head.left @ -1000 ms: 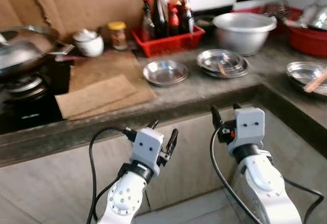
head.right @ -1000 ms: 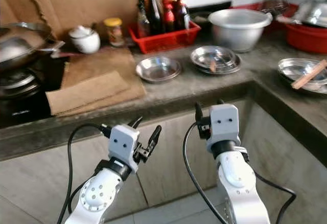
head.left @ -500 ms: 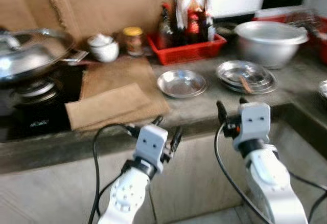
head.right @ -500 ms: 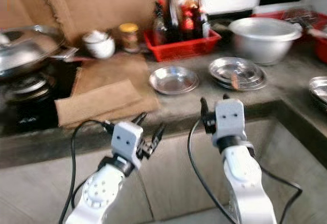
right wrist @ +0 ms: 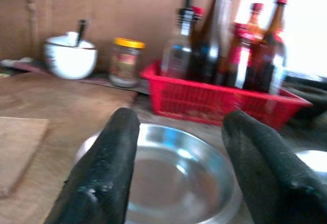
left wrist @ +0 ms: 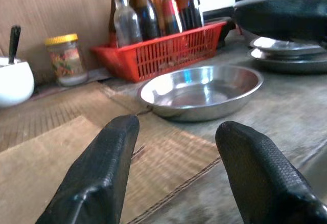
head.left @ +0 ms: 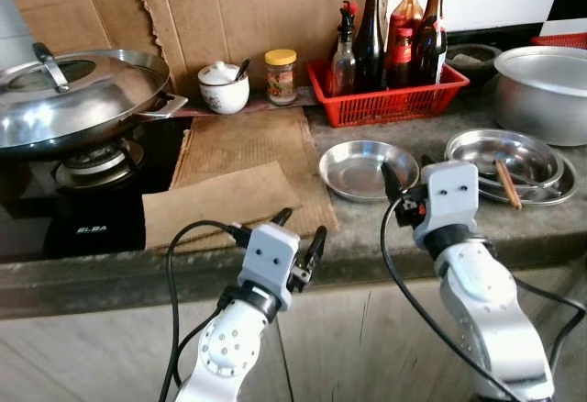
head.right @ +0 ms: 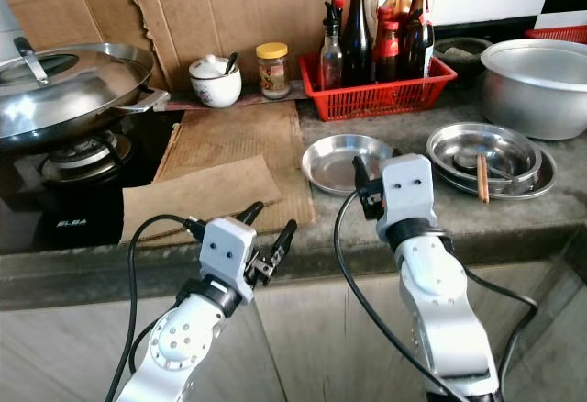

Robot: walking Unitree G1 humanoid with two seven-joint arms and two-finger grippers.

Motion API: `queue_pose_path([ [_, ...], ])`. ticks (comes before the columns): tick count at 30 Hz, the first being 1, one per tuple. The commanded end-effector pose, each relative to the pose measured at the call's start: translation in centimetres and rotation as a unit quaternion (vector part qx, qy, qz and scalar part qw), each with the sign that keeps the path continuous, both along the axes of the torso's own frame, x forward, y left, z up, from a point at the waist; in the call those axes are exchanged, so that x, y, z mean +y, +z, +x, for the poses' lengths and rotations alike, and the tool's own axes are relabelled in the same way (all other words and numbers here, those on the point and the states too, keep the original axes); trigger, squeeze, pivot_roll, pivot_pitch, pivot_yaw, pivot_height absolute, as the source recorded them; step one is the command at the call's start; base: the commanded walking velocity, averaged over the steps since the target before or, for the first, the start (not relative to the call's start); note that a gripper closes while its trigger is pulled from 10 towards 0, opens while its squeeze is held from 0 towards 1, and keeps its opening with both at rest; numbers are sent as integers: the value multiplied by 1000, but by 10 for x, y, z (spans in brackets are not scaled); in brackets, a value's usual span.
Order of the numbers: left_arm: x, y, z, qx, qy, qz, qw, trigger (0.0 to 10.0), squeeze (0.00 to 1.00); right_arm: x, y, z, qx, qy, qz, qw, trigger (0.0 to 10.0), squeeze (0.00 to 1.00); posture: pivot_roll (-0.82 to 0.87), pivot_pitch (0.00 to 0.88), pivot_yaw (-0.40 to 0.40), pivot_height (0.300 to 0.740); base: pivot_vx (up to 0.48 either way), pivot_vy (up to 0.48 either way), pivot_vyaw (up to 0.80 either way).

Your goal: Kitchen organization

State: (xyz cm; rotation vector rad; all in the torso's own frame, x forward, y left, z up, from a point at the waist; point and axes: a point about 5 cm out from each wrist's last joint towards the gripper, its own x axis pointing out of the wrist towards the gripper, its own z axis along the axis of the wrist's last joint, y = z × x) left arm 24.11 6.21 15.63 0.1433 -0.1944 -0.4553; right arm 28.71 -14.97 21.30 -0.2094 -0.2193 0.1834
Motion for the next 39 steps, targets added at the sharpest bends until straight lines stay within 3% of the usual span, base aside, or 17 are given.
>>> queue_pose_path([
  [1,4,-3,0,10,8,2,1000,10000,0,8,-7,5,35,38,-15,999,10000,1000,86,61,14,740,0,0,0],
  [6,1,-4,-4,15,5,-1,1000,10000,0,8,-6,21,66,67,-56,994,10000,1000,91,68,1,740,0,0,0],
  [7,1,-4,-4,15,5,-1,1000,10000,0,7,-6,25,71,72,-74,992,10000,0,95,70,-3,740,0,0,0],
  [11,2,-4,-5,15,6,-3,1000,10000,0,3,-3,41,100,77,-96,987,10000,0,100,74,-10,740,0,0,0],
  [22,1,-6,-7,21,9,-1,1000,10000,0,6,11,66,192,122,-79,971,10000,0,103,85,-19,740,0,0,0],
  [26,1,-6,-8,23,9,-1,1000,10000,0,5,18,70,209,137,-39,967,10000,0,105,87,-20,740,0,0,0],
  [31,1,-7,-8,23,9,-1,1000,10000,0,6,11,66,244,161,-96,952,10000,0,103,88,-21,740,0,0,0],
  [39,0,-6,-9,23,8,-2,1000,10000,0,1,0,63,284,153,-120,939,10000,0,101,88,-18,740,0,0,0],
])
